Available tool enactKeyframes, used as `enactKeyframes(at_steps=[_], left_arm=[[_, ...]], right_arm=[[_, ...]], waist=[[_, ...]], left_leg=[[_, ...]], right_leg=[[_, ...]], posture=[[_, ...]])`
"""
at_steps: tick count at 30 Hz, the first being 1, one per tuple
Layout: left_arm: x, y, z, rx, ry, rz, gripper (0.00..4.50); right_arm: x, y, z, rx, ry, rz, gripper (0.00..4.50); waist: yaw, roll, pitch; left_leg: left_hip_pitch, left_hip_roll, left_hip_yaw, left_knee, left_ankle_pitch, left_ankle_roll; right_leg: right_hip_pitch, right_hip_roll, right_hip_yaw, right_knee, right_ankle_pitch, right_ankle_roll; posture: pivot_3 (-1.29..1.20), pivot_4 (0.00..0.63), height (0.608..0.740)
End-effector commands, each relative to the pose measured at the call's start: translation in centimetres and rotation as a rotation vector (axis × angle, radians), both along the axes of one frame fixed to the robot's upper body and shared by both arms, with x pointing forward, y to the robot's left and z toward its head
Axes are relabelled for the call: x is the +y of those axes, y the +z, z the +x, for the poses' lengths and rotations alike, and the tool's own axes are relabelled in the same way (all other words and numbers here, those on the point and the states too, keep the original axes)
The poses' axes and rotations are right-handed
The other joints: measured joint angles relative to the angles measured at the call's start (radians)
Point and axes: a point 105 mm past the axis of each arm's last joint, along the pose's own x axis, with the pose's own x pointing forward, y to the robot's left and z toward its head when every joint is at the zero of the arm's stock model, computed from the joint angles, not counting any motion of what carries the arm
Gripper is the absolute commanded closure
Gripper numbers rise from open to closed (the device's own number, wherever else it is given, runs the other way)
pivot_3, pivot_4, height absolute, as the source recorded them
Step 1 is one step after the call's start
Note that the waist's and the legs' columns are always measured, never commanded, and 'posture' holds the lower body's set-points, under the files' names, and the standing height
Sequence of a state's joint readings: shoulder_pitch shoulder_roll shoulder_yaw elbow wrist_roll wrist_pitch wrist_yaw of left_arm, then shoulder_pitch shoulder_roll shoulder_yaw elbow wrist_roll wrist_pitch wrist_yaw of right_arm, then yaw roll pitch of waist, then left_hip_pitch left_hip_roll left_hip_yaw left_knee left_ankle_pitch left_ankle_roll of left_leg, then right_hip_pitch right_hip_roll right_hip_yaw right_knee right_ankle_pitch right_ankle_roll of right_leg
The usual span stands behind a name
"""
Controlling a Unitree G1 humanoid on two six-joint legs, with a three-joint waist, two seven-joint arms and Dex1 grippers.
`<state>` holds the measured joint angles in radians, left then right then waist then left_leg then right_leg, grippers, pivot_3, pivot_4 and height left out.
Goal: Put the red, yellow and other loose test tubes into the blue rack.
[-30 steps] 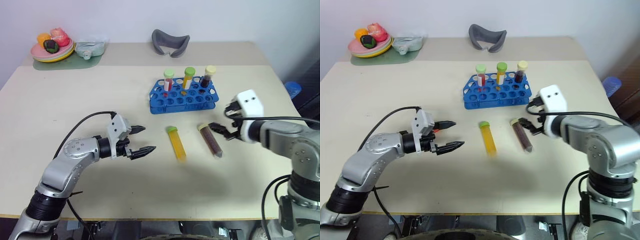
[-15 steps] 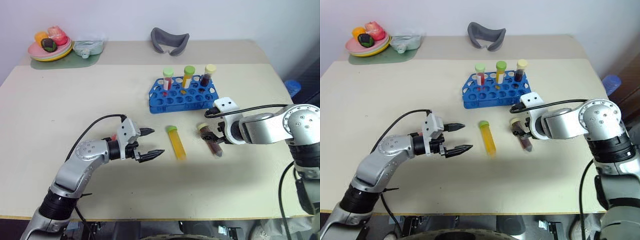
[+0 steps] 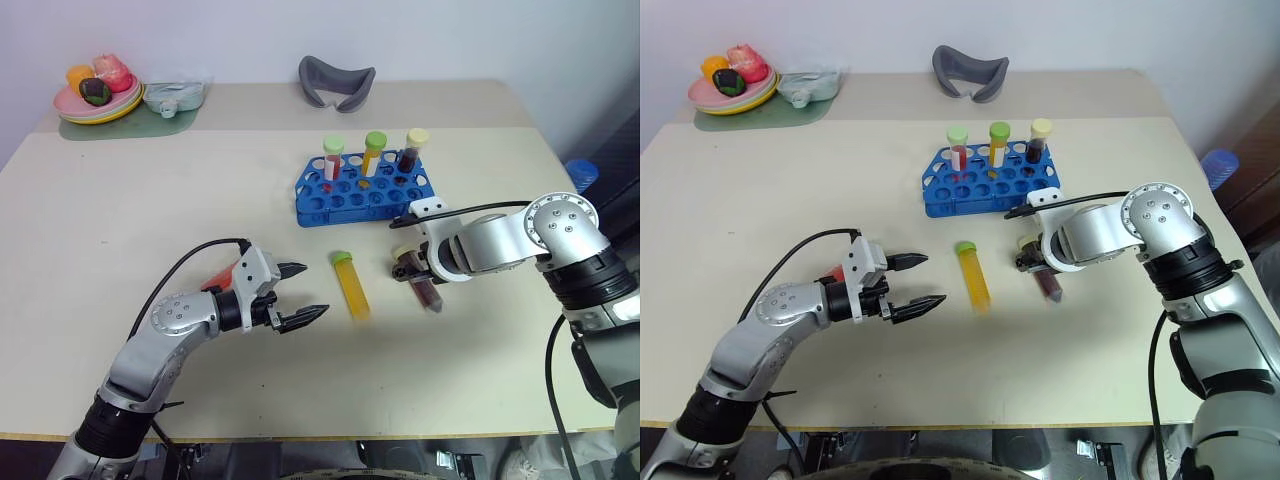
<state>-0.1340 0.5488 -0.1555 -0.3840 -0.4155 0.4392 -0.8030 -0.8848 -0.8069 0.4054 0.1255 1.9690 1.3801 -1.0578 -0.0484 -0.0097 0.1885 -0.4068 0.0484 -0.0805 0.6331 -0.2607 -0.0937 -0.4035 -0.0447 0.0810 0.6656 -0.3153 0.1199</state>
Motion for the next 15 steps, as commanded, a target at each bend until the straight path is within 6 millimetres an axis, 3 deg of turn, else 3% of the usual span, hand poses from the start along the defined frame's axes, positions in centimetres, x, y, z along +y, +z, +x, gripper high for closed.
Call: enactKeyframes(at_steps=[1,6,12,15], left_arm=[[0.3,0.5,0.1,-0.045,0.005,-0.005,0.0],[0.3,0.4,0.0,-0.047,0.0,-0.004,0.0],[0.2,0.5,0.0,-0.051,-0.006,0.0,0.0],[0.2,0.8,0.2,-0.059,-0.003,0.0,0.0]], right_arm=[[0.2,-0.1,0.1,0.005,-0.007,0.017,1.38],[0.3,0.1,0.2,-0.006,-0.015,0.023,3.67],[0.5,1.3,0.6,-0.055,-0.022,0.048,3.67],[1.2,4.5,1.1,-0.176,0.018,0.065,3.67]], waist=[[0.002,0.0,0.0],[0.004,0.0,0.0],[0.003,0.0,0.0],[0.004,0.001,0.001]], left_leg=[[0.0,0.0,0.0,0.0,0.0,0.0],[0.0,0.0,0.0,0.0,0.0,0.0],[0.0,0.0,0.0,0.0,0.0,0.0],[-0.001,0.0,0.0,0.0,0.0,0.0]], right_leg=[[0.0,0.0,0.0,0.0,0.0,0.0],[0.0,0.0,0.0,0.0,0.0,0.0],[0.0,0.0,0.0,0.0,0.0,0.0],[-0.001,0.0,0.0,0.0,0.0,0.0]], posture=[[0.0,0.15,0.74],[0.0,0.15,0.74],[0.0,0.15,0.74],[0.0,0.15,0.74]])
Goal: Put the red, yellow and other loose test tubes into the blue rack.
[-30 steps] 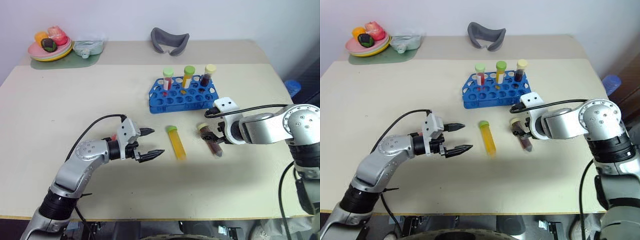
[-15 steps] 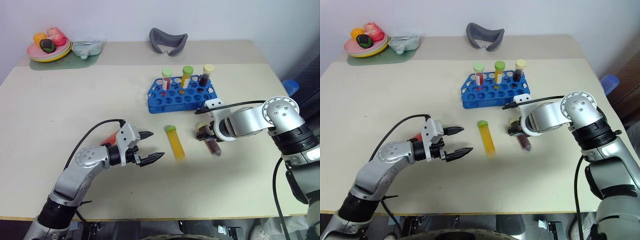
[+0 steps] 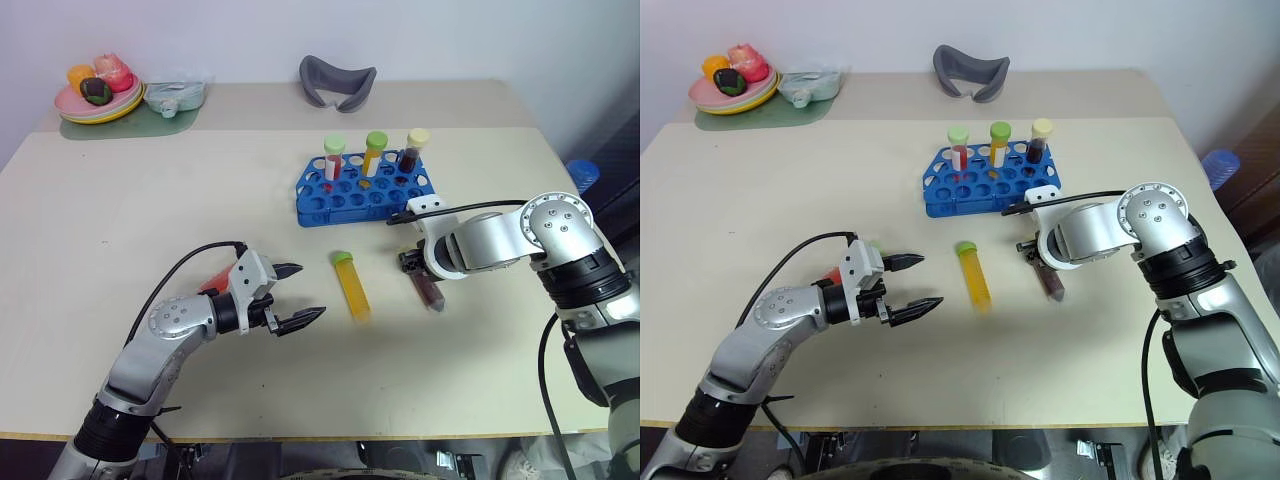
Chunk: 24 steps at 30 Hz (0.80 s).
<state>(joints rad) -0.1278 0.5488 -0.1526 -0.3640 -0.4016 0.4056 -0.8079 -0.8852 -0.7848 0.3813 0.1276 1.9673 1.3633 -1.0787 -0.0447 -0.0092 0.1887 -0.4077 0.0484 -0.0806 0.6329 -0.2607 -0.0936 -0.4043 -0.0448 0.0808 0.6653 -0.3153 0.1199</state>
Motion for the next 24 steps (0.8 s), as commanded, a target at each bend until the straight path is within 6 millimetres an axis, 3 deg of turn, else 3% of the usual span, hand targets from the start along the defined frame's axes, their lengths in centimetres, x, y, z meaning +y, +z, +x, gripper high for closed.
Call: enactKeyframes(at_steps=[1,4,9,11,16,24], left_arm=[[0.0,1.1,0.0,-0.047,-0.008,-0.004,0.0],[0.3,1.1,0.1,-0.054,0.008,0.001,0.0],[0.6,1.7,1.1,-0.107,0.06,-0.019,0.0],[0.4,2.2,1.7,-0.126,0.074,-0.042,0.0],[-0.3,3.2,2.9,-0.164,0.073,-0.07,0.0],[-1.0,4.7,3.2,-0.19,0.059,-0.08,0.0]], right_arm=[[1.0,5.9,1.1,-0.249,0.053,0.044,3.67],[1.1,10.4,2.2,-0.556,0.058,0.056,3.67],[-0.8,13.5,3.2,-0.975,-0.06,0.088,3.67],[-0.6,13.5,3.3,-1.115,-0.037,0.11,3.67],[-1.2,11.5,4.1,-1.346,-0.118,0.108,3.67],[-0.3,10.2,5.3,-1.447,-0.116,0.174,3.67]], waist=[[0.0,0.002,0.001],[0.001,0.002,0.001],[0.01,0.001,0.0],[0.01,0.001,0.0],[-0.002,0.001,0.0],[0.0,0.001,0.0]], left_leg=[[-0.001,0.0,0.0,0.0,0.0,0.0],[-0.002,0.0,0.0,-0.001,0.0,0.0],[-0.002,0.0,-0.001,-0.001,0.0,0.0],[-0.002,0.0,0.0,-0.001,0.0,0.0],[-0.001,0.0,0.0,-0.001,0.0,-0.001],[0.0,0.0,0.0,-0.001,0.001,-0.002]], right_leg=[[-0.001,0.0,0.0,0.0,0.0,0.0],[-0.003,0.0,0.0,0.0,0.0,0.0],[-0.002,0.0,-0.001,-0.002,0.0,0.0],[-0.001,-0.001,-0.001,-0.002,0.0,0.0],[-0.002,0.0,0.0,0.0,0.0,0.0],[-0.002,0.0,0.0,0.001,0.0,0.0]], posture=[[0.0,0.15,0.74],[0.0,0.15,0.74],[0.0,0.15,0.74],[0.0,0.15,0.74],[0.0,0.15,0.74],[0.0,0.15,0.74]])
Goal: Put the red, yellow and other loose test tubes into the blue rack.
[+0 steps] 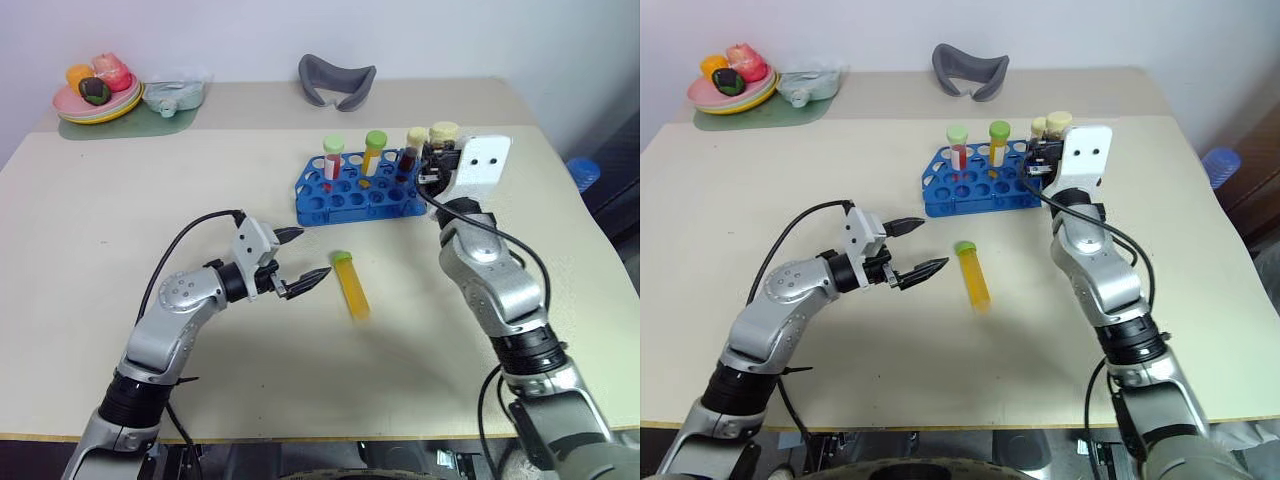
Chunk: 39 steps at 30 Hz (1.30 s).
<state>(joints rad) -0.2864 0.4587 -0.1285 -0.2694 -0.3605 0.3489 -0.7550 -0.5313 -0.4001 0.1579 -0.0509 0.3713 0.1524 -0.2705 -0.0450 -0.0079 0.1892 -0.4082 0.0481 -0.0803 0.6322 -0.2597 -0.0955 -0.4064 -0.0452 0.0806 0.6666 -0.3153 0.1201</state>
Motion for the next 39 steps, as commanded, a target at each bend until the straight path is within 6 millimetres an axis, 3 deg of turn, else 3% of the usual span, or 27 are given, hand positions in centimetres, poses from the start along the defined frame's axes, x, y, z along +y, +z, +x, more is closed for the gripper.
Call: enactKeyframes(at_steps=[1,10,27,28,33,39], left_arm=[[-0.2,1.4,-0.2,-0.038,-0.005,-0.012,0.0],[0.1,2.3,-0.8,-0.03,0.017,-0.015,0.0],[0.6,1.0,-0.9,-0.01,0.022,-0.008,0.0],[0.6,0.9,-1.0,-0.01,0.023,-0.008,0.0],[0.8,0.7,-1.1,-0.007,0.027,-0.01,0.0],[1.2,0.6,-1.0,-0.002,0.047,-0.009,0.0]], right_arm=[[-0.3,1.7,0.2,-0.1,-0.003,0.004,3.67],[-1.1,-0.3,1.5,-0.078,-0.035,0.058,3.67],[0.2,-1.0,2.5,-0.076,0.029,0.081,3.67],[0.3,-0.9,2.4,-0.082,0.04,0.086,2.66],[-1.2,2.0,1.3,-0.147,-0.014,0.059,0.26],[-3.0,5.4,-2.0,-0.138,0.066,-0.059,0.26]], waist=[[0.0,0.0,0.0],[-0.001,0.0,0.0],[-0.011,0.0,0.0],[-0.014,0.0,0.0],[-0.023,0.0,0.0],[-0.019,0.0,0.0]], left_leg=[[0.0,0.0,0.0,0.0,0.0,0.0],[0.0,0.0,0.0,0.0,0.0,-0.001],[0.001,0.0,0.0,0.0,0.001,-0.002],[0.001,0.0,0.0,0.0,0.001,-0.003],[0.001,0.0,0.0,0.0,0.002,-0.004],[0.001,0.0,-0.001,0.0,0.002,-0.003]], right_leg=[[0.0,0.0,0.0,0.0,0.0,0.0],[0.0,0.0,0.0,0.001,0.0,0.0],[0.0,0.0,0.0,0.002,0.0,0.0],[0.0,0.0,0.0,0.002,0.0,0.0],[0.0,0.0,0.0,0.004,0.0,0.0],[0.0,-0.001,0.0,0.004,0.0,0.0]], posture=[[0.0,0.15,0.74],[0.0,0.15,0.74],[0.0,0.15,0.74],[0.0,0.15,0.74],[0.0,0.15,0.74],[0.0,0.15,0.74]])
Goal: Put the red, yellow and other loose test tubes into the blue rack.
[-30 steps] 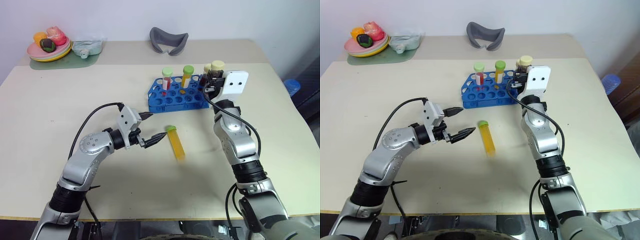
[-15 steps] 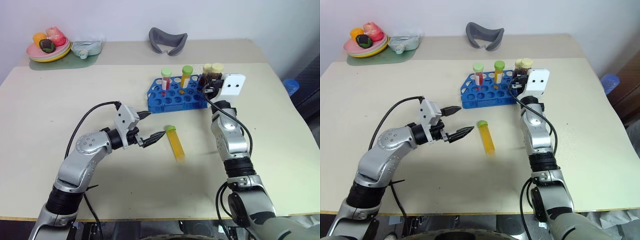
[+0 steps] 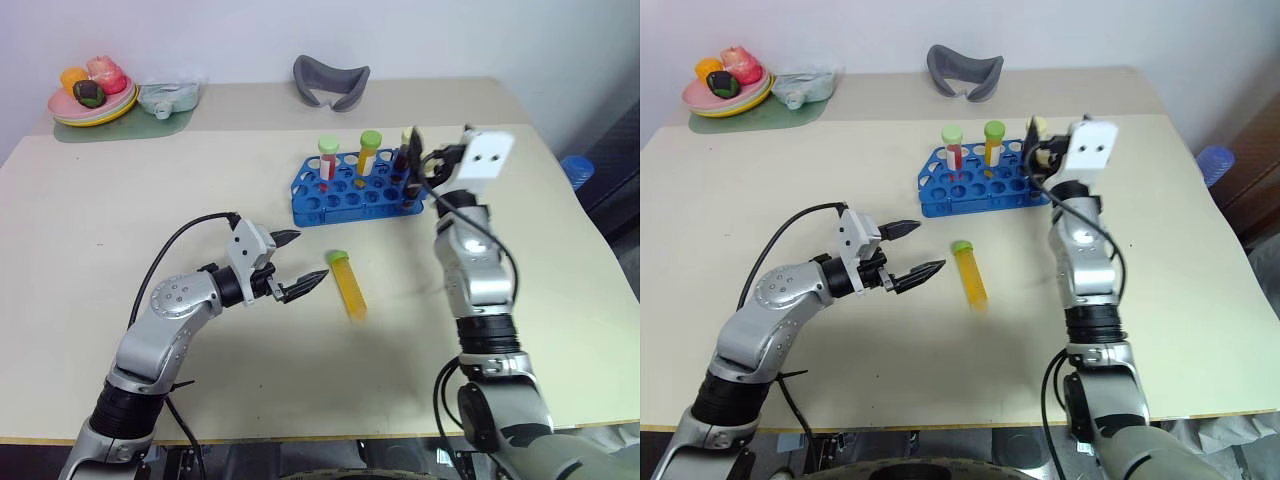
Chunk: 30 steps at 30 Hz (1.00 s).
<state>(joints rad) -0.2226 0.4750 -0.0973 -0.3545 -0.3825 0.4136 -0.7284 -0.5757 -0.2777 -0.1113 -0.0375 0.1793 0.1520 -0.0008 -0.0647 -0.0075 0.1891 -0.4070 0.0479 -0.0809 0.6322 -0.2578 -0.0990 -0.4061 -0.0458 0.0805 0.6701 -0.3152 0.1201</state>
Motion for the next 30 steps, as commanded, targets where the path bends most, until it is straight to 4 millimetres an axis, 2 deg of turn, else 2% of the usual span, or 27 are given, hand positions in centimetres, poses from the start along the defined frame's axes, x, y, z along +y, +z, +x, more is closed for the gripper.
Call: enactKeyframes(at_steps=[1,3,5,7,9,12,15,19,25,30], left_arm=[[0.6,0.7,0.0,-0.036,0.016,-0.002,0.0],[0.9,0.5,0.1,-0.029,0.021,0.009,0.0],[1.3,0.4,0.4,-0.027,0.032,0.024,0.0],[1.9,0.5,1.0,-0.03,0.051,0.036,0.0],[2.4,0.7,1.4,-0.034,0.06,0.046,0.0],[3.1,0.7,1.9,-0.04,0.062,0.086,0.0],[3.8,0.8,2.2,-0.042,0.073,0.099,0.0],[4.2,0.5,1.7,-0.028,0.049,0.129,0.0],[4.4,-0.4,-0.8,0.019,-0.017,0.172,0.0],[4.7,-1.0,-1.4,0.039,0.004,0.172,0.0]], right_arm=[[-0.2,2.5,-2.6,0.013,0.126,-0.058,0.26],[0.9,1.1,-4.0,0.196,0.298,-0.109,0.26],[2.0,-1.2,-5.6,0.387,0.411,-0.206,0.26],[3.0,-3.3,-7.2,0.536,0.453,-0.279,0.26],[4.3,-5.1,-8.5,0.668,0.497,-0.257,0.26],[6.5,-6.8,-9.8,0.825,0.542,-0.27,0.26],[8.1,-8.2,-9.9,0.945,0.606,-0.223,0.26],[9.9,-9.1,-8.7,1.043,0.596,-0.188,0.26],[9.9,-10.6,-6.6,1.226,0.44,-0.197,0.26],[11.2,-10.5,-7.2,1.329,0.396,-0.159,0.26]], waist=[[0.002,0.0,0.0],[0.003,0.0,0.0],[0.002,0.0,0.0],[0.002,0.0,0.0],[-0.004,0.0,0.0],[-0.006,0.0,0.0],[-0.003,0.0,0.0],[-0.003,0.0,0.0],[-0.01,0.0,0.0],[-0.005,0.0,0.0]], left_leg=[[0.0,0.0,0.0,0.0,0.0,0.0],[0.0,0.0,0.0,0.0,0.0,0.0],[0.0,0.0,0.0,0.0,0.0,0.001],[0.001,0.0,0.0,0.0,-0.001,0.001],[0.001,0.0,-0.001,0.0,-0.001,0.001],[0.002,0.0,-0.001,0.001,-0.001,0.001],[0.001,0.0,-0.001,0.001,0.0,0.001],[0.0,0.0,-0.001,0.001,0.0,0.001],[0.0,0.0,-0.001,0.0,0.0,0.001],[-0.001,0.0,-0.001,0.001,0.0,0.001]], right_leg=[[0.0,0.0,0.0,0.0,0.0,0.0],[0.0,0.0,0.0,0.0,0.0,0.0],[0.001,0.0,0.0,0.0,0.0,0.0],[0.002,0.001,0.0,0.0,0.0,0.0],[0.002,0.001,0.0,0.0,0.0,0.0],[0.002,0.001,0.0,0.001,0.0,0.0],[0.001,0.001,0.0,0.001,0.0,0.0],[0.001,0.0,-0.001,-0.001,0.0,0.0],[0.0,0.001,0.0,0.0,0.0,0.0],[0.0,0.0,0.0,0.0,0.0,0.0]], posture=[[0.0,0.15,0.74],[0.0,0.15,0.74],[0.0,0.15,0.74],[0.0,0.15,0.74],[0.0,0.15,0.74],[0.0,0.15,0.74],[0.0,0.15,0.74],[0.0,0.15,0.74],[0.0,0.15,0.74],[0.0,0.15,0.74]])
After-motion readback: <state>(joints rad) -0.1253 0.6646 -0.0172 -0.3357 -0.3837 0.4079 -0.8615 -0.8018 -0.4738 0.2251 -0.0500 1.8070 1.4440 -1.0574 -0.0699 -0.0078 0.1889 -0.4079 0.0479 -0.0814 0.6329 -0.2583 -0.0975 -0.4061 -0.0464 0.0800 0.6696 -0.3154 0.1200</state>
